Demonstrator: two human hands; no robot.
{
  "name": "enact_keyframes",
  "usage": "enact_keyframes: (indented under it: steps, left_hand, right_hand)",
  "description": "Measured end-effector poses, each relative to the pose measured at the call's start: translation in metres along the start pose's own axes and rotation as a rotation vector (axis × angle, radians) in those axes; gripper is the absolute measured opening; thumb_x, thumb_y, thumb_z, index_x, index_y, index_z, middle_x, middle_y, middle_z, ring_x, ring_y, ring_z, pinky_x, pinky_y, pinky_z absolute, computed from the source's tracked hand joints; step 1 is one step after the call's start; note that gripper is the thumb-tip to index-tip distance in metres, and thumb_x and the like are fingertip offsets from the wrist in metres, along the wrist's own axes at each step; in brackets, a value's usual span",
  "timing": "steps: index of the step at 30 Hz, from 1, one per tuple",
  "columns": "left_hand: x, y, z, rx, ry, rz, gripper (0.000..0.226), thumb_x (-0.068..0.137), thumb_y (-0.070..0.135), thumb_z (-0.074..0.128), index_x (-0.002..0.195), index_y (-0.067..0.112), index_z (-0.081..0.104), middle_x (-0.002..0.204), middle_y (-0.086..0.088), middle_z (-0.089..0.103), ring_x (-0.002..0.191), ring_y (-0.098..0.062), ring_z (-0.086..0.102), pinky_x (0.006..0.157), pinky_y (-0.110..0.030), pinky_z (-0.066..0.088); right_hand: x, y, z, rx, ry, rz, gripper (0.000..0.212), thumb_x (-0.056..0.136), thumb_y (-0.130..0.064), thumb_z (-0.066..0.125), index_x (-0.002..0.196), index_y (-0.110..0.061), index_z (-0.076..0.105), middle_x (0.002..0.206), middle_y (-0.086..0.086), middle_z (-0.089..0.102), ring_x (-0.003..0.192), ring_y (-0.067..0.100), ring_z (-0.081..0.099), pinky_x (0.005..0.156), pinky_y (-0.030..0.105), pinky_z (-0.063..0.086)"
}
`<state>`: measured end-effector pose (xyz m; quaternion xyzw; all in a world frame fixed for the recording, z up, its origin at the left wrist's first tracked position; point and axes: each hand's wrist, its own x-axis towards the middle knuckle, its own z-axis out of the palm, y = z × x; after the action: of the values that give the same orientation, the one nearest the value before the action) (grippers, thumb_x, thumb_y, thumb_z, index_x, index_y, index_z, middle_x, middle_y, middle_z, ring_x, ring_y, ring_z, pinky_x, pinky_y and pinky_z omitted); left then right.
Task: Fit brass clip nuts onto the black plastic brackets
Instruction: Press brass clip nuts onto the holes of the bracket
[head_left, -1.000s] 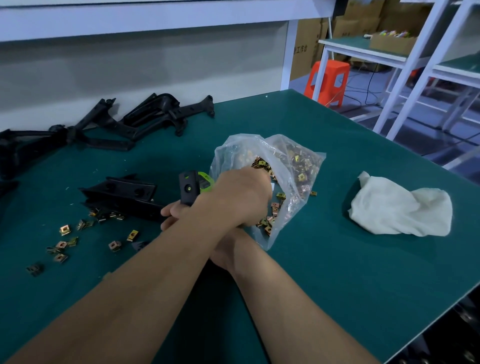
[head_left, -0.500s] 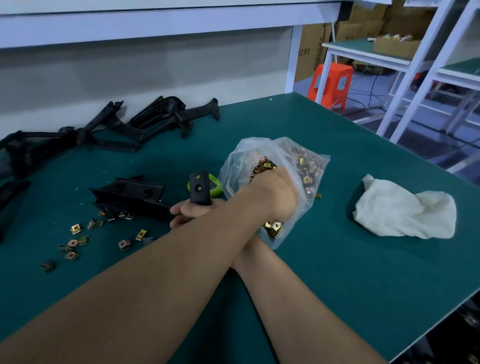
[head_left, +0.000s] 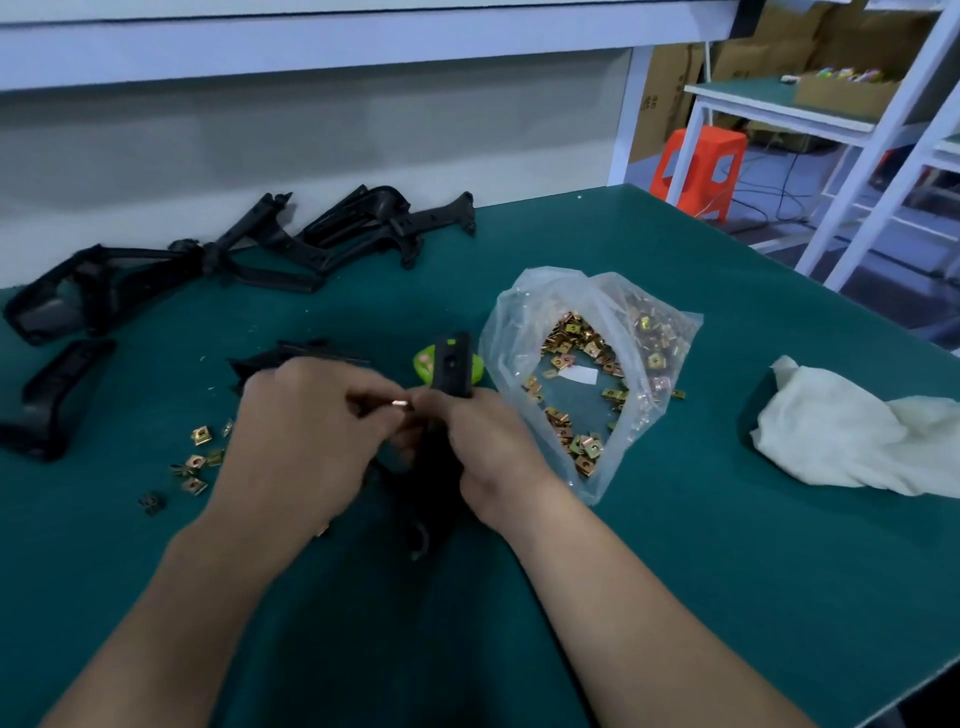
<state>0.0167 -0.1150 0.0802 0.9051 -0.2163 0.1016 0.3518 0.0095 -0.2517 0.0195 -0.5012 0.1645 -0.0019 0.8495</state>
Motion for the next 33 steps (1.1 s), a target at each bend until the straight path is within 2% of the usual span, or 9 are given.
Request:
enact_keyframes:
  steps: [3,7,10,13,19,23,25,28,33]
  left_hand:
    - [-0.015,-0.053,-0.01,0.11,-0.007,-0.151,0.016,0.083,0.015,0.082,0.085,0.031,0.083,0.076,0.024,0.071,0.062,0.009,0.061,0.065,0.003,0.037]
    - [-0.025,-0.084,-0.01,0.111,-0.047,-0.095,0.02,0.087,0.004,0.076,0.098,0.019,0.083,0.088,0.009,0.071,0.081,-0.01,0.066,0.074,0.003,0.033]
    - [-0.026,-0.091,-0.008,0.015,-0.048,-0.143,0.031,0.086,0.003,0.077,0.108,0.025,0.081,0.083,0.015,0.07,0.075,0.0,0.061,0.071,0.003,0.035]
    - [-0.028,-0.096,-0.01,-0.164,0.005,-0.233,0.04,0.08,0.004,0.082,0.107,0.034,0.08,0.075,0.019,0.071,0.074,0.005,0.065,0.068,0.001,0.041]
    - [-0.025,-0.11,-0.025,-0.545,0.109,-0.383,0.03,0.091,0.002,0.067,0.096,0.03,0.079,0.073,0.004,0.072,0.063,-0.009,0.066,0.063,-0.018,0.054]
    - [-0.025,-0.11,-0.025,-0.53,0.012,-0.399,0.035,0.103,0.014,0.055,0.085,0.033,0.078,0.059,0.003,0.061,0.056,-0.01,0.055,0.057,-0.018,0.047]
    - [-0.025,-0.107,-0.022,-0.56,-0.015,-0.406,0.032,0.102,0.016,0.058,0.082,0.032,0.077,0.057,0.004,0.057,0.055,-0.009,0.05,0.054,-0.017,0.043]
    - [-0.028,-0.101,-0.021,-0.702,0.024,-0.416,0.015,0.09,0.008,0.075,0.085,0.022,0.08,0.064,-0.001,0.068,0.057,-0.008,0.06,0.057,-0.015,0.048]
    - [-0.029,-0.099,-0.014,-0.751,0.081,-0.388,0.036,0.076,-0.012,0.079,0.093,0.02,0.08,0.087,-0.001,0.079,0.082,-0.016,0.076,0.074,-0.018,0.057]
  right_hand:
    - [0.001,0.005,0.006,-0.081,0.006,-0.065,0.018,0.099,-0.003,0.056,0.084,-0.002,0.066,0.064,0.012,0.063,0.05,0.017,0.058,0.046,0.025,0.045]
    - [0.003,0.007,0.005,-0.166,0.024,-0.081,0.017,0.098,-0.002,0.055,0.084,0.001,0.066,0.062,0.012,0.064,0.046,0.016,0.056,0.043,0.024,0.043]
    - [0.001,0.007,0.0,-0.141,0.011,-0.082,0.017,0.1,-0.003,0.055,0.089,0.004,0.067,0.066,0.014,0.066,0.049,0.018,0.058,0.045,0.025,0.045]
    - [0.0,0.007,-0.003,-0.112,0.022,-0.084,0.018,0.1,-0.004,0.055,0.09,0.003,0.068,0.069,0.015,0.067,0.052,0.019,0.06,0.046,0.025,0.047]
    - [0.012,-0.003,0.012,0.151,0.071,-0.055,0.018,0.098,-0.007,0.054,0.088,0.0,0.067,0.07,0.014,0.065,0.053,0.018,0.058,0.048,0.025,0.048]
    - [0.025,-0.007,0.026,0.353,0.058,0.024,0.014,0.095,-0.009,0.057,0.086,-0.001,0.063,0.072,0.015,0.063,0.055,0.017,0.055,0.048,0.024,0.048]
    - [0.027,-0.005,0.03,0.353,0.031,0.058,0.015,0.093,-0.01,0.058,0.085,0.0,0.066,0.074,0.015,0.064,0.056,0.018,0.056,0.049,0.025,0.048]
    - [0.026,0.0,0.028,0.28,0.008,0.053,0.02,0.092,-0.011,0.061,0.077,-0.002,0.071,0.075,0.015,0.066,0.056,0.019,0.058,0.048,0.026,0.049]
    - [0.022,0.007,0.026,0.176,0.005,-0.023,0.021,0.089,-0.011,0.064,0.072,-0.005,0.076,0.076,0.018,0.068,0.055,0.02,0.06,0.048,0.027,0.049]
